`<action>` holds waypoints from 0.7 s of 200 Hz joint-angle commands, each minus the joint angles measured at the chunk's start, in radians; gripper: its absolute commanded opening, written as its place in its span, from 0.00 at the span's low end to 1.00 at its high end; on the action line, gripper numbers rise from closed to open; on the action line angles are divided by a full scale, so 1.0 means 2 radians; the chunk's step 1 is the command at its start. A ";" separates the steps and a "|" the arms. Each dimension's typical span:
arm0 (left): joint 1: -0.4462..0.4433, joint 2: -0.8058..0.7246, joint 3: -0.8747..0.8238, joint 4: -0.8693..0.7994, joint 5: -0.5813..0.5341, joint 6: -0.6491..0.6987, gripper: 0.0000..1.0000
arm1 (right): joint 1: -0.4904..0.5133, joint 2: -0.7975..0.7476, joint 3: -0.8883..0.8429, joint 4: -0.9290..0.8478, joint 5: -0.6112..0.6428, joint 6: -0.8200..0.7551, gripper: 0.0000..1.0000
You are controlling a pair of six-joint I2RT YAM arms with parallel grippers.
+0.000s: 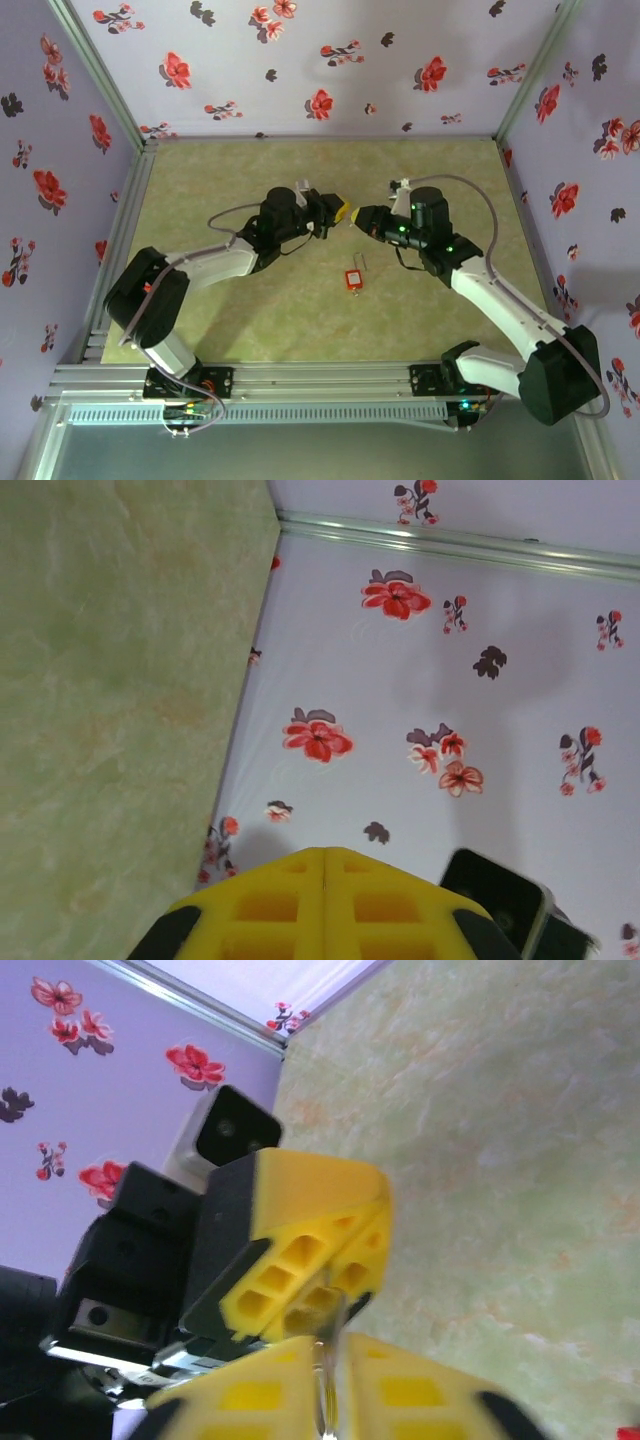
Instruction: Unlock with the key
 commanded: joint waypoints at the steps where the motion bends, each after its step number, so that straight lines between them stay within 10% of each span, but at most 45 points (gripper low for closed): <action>1: 0.006 -0.044 0.004 -0.018 -0.039 0.112 0.00 | -0.010 -0.017 -0.049 0.138 -0.009 0.117 0.62; 34: -0.007 -0.065 0.000 0.025 -0.076 0.202 0.00 | 0.006 -0.009 -0.109 0.346 0.014 0.256 0.74; 140: -0.041 -0.055 0.001 0.091 -0.112 0.237 0.00 | 0.052 0.012 -0.139 0.437 0.044 0.287 0.52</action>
